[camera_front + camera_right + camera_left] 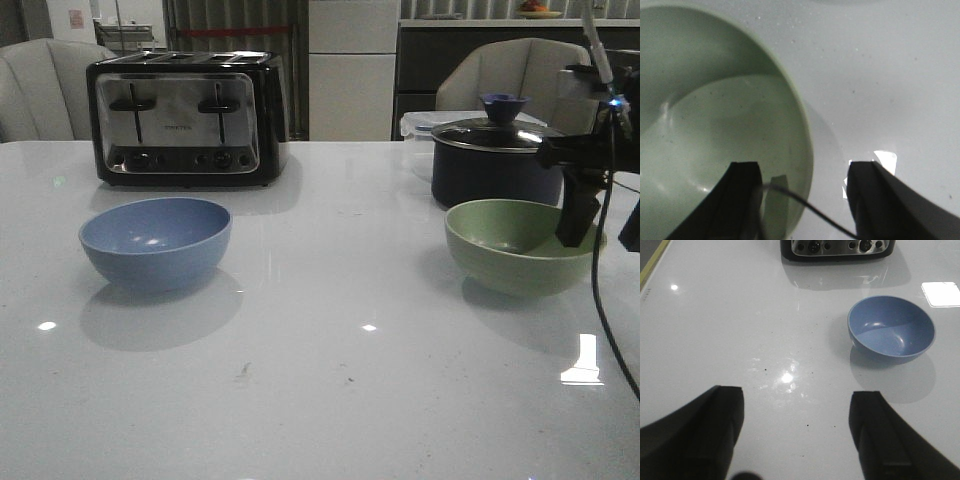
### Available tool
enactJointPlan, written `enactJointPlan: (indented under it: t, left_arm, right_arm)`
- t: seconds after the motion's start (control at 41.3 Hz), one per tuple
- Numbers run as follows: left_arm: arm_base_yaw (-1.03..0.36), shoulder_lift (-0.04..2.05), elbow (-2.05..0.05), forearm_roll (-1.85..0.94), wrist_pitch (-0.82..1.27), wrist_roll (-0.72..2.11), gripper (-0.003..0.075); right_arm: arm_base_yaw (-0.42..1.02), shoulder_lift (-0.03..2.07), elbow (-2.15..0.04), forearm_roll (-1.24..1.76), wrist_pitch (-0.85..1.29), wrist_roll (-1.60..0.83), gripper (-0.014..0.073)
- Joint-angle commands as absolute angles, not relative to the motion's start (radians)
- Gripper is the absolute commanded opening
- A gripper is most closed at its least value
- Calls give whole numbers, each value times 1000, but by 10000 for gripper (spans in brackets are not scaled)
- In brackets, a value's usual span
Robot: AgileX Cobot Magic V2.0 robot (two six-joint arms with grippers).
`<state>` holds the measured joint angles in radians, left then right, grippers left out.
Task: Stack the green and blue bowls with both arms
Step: 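Lower the right gripper onto the rim of the pale green bowl and grasp, then slide the green bowl with the right gripper toward the table center, release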
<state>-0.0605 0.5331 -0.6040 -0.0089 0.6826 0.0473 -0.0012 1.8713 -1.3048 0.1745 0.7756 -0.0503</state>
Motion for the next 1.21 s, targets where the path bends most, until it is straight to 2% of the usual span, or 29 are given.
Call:
enactJointPlan:
  t: [0.0,0.097,0.291,0.46,0.751,1.187]
  left_arm:
    - [-64,543,-631,-13,613,47,509]
    - [-64,543,-631,-13,613,47,509]
    - [-64,543,-631,-13,613,47,509]
    - [-64,543,-631,-13,613,47,509]
    - [-64,543,-631,-13,613,47,509]
    - [-64,543,-631,-13,613,47,509]
  right_arm:
    - [-6,1864,-1372,192,766,-71,484]
    - [-6,1889,-1394,191,768,-78,414]
    - [-6,1887,-1411,193,781,-83,179]
    - [-6,1857,-1411,193,783,-88,77]
    - [70,1744,-1411,205,810,-96,58]
    - [416,1791,-1411,207,771,-96,58]
